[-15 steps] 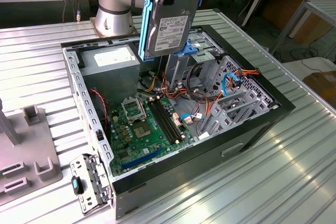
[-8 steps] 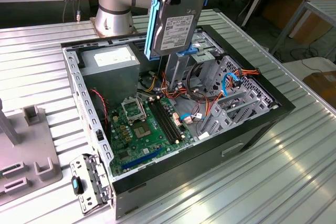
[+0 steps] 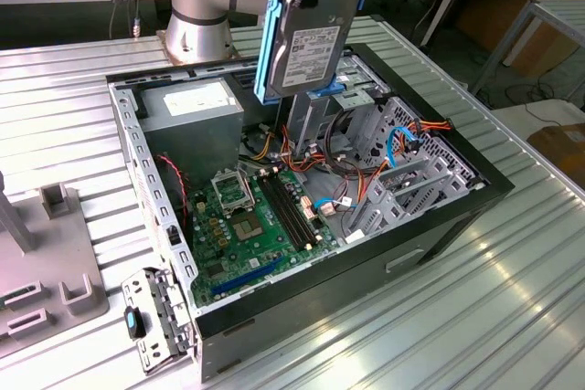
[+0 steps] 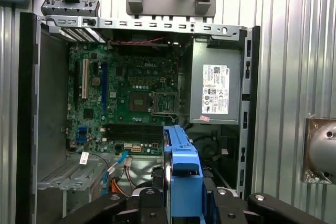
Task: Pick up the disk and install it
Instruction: 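Pick up the disk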
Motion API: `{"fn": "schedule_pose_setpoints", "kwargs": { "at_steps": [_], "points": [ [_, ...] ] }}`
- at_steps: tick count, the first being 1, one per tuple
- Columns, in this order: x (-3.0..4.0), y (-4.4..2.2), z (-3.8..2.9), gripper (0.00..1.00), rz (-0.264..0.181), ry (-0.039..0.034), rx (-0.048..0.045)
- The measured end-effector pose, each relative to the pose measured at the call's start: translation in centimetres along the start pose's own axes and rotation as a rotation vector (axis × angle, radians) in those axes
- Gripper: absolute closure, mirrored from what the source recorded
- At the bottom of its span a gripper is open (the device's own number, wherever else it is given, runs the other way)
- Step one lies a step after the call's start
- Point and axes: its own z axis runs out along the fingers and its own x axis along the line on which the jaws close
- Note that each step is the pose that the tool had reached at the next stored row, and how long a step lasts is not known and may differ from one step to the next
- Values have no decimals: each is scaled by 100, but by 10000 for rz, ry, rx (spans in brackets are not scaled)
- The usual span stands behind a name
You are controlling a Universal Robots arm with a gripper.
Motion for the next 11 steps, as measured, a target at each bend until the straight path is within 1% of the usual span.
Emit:
{"fn": "schedule_pose_setpoints", "kwargs": {
  "at_steps": [3,7,9,10,11],
  "points": [
    [1,-14,0,64,0,0,0],
    [3,-78,0,64,0,0,0],
    [6,-156,0,64,1,0,0],
    [8,-227,0,64,0,0,0],
    [10,-279,1,64,0,0,0]
  ]
}}
